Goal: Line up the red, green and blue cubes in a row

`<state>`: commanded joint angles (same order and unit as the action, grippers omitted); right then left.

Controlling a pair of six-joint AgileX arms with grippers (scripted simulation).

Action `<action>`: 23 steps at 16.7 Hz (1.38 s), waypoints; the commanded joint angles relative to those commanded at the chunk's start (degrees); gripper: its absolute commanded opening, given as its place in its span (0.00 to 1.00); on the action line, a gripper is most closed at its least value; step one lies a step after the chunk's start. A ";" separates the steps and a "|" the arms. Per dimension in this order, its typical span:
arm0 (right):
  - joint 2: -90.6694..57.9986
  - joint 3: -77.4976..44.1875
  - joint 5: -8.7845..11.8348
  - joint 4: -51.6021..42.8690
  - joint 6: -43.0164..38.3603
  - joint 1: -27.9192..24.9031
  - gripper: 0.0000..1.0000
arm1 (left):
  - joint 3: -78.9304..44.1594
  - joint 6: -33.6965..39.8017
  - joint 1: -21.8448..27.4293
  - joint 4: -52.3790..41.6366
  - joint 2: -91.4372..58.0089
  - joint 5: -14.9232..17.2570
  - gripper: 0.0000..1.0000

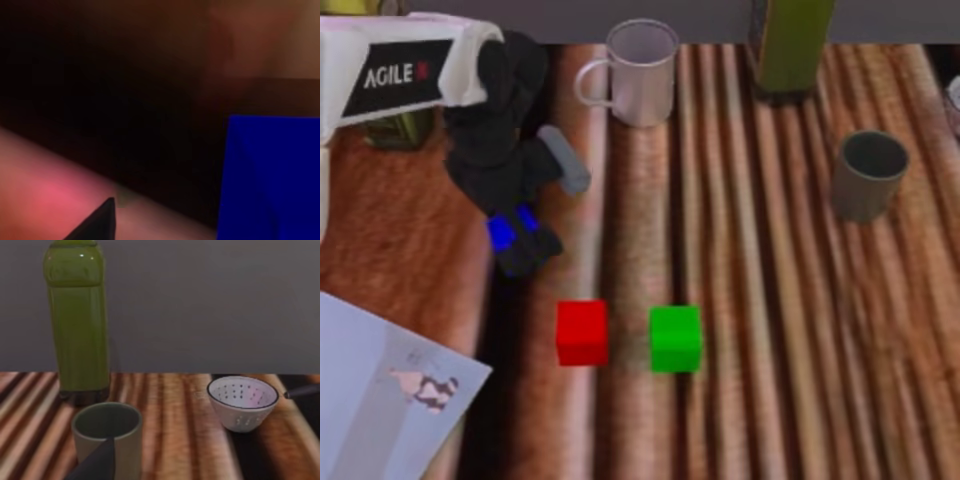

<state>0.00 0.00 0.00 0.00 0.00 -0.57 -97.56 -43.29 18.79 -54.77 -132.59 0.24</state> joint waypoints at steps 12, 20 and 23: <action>0.00 0.00 0.00 0.00 0.00 0.00 1.00 | 0.52 -0.01 0.01 0.64 -0.31 0.00 0.40; 0.00 0.00 0.00 0.00 0.00 0.00 1.00 | 0.52 -0.01 0.01 0.64 -0.31 0.00 0.00; 0.00 0.00 0.00 0.00 0.00 0.00 1.00 | 0.52 -0.01 0.01 0.64 -0.31 0.00 0.00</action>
<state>0.00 0.00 0.00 0.00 0.00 -0.57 -97.04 -43.30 18.80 -54.13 -132.90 0.24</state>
